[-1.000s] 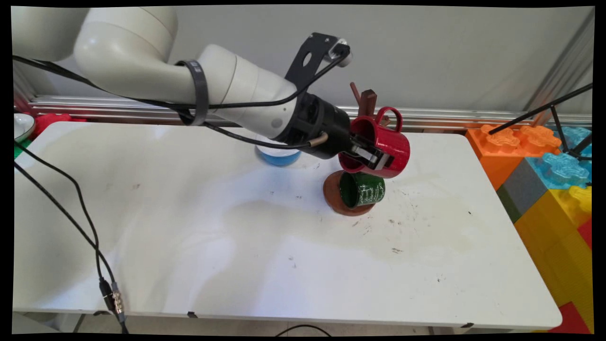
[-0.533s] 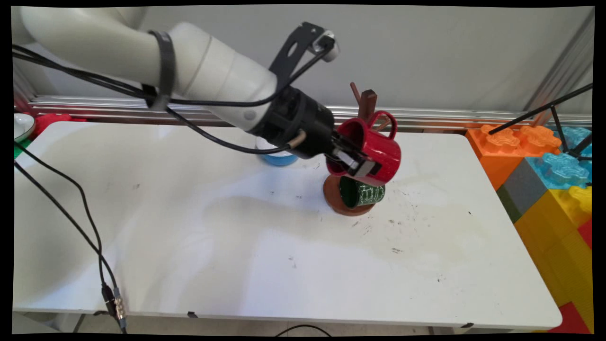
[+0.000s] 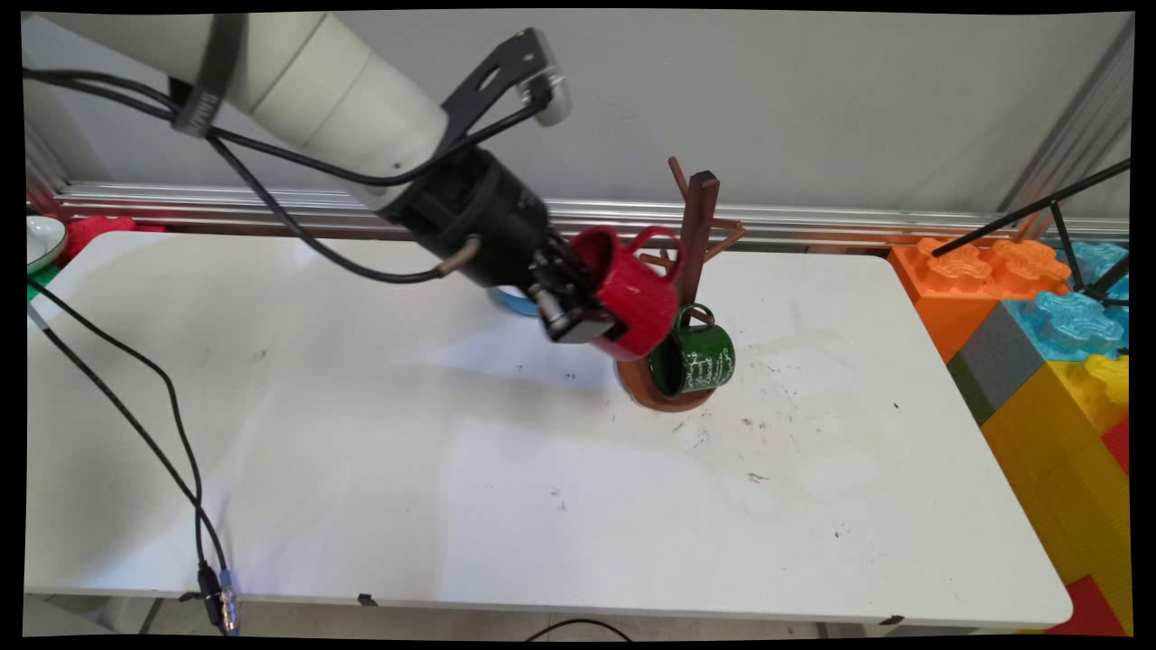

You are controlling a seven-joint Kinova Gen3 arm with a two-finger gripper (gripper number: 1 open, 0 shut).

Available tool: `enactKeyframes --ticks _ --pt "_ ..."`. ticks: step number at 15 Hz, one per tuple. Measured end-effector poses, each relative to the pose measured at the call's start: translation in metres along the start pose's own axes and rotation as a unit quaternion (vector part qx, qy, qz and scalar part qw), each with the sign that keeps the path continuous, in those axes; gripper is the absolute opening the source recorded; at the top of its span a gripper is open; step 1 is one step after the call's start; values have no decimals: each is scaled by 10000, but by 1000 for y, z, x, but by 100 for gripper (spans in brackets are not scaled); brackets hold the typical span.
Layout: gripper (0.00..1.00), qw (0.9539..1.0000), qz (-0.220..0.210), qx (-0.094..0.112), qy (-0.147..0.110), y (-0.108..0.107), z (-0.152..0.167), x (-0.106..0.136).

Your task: Place the picked object on the table

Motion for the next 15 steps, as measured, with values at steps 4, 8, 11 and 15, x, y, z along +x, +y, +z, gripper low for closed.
enactKeyframes --ticks 4,8,11,15 --pt "0 9961 456 223 -723 -19 -7 -18" --pt "0 9880 754 410 -1287 -35 0 -35" --pt "0 9787 959 532 -1735 -46 16 -50" --pt "0 9665 1187 644 -2182 -59 45 -62"
